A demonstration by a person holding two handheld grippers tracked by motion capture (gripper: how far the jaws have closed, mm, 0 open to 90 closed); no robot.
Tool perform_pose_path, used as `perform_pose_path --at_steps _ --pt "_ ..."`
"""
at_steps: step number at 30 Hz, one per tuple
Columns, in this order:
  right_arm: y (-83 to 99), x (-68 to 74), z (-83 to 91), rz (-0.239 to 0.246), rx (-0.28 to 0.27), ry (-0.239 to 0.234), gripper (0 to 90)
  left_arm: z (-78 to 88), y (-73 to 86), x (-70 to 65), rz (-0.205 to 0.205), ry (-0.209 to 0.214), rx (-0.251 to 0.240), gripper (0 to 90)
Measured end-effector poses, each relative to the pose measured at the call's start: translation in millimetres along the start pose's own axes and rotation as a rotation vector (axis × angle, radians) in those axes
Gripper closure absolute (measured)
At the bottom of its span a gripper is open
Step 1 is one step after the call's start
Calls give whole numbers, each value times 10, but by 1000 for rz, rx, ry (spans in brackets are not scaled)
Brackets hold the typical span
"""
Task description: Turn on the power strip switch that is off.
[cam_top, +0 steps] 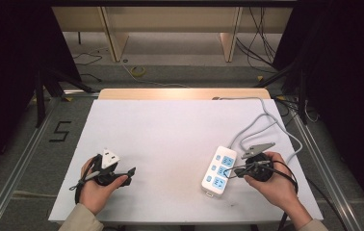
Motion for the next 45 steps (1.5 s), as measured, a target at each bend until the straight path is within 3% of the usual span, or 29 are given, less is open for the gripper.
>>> perform_pose_path --at_steps 21,45 --pt "-146 62 -1 18 42 -26 900 2 -1 1 -1 -3 -5 196" --pt "-296 184 -35 79 78 -56 900 2 0 1 -2 -6 -9 196"
Point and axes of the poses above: each handheld gripper's, and its own axes: z roughly backward along the jaws, y roughly out of its underside, x roughly to its left, the point moved 1 cm from there along -z, roughly forward along the jaws, and after that the axes turned 13 degrees about y, right-handed, at the moved point
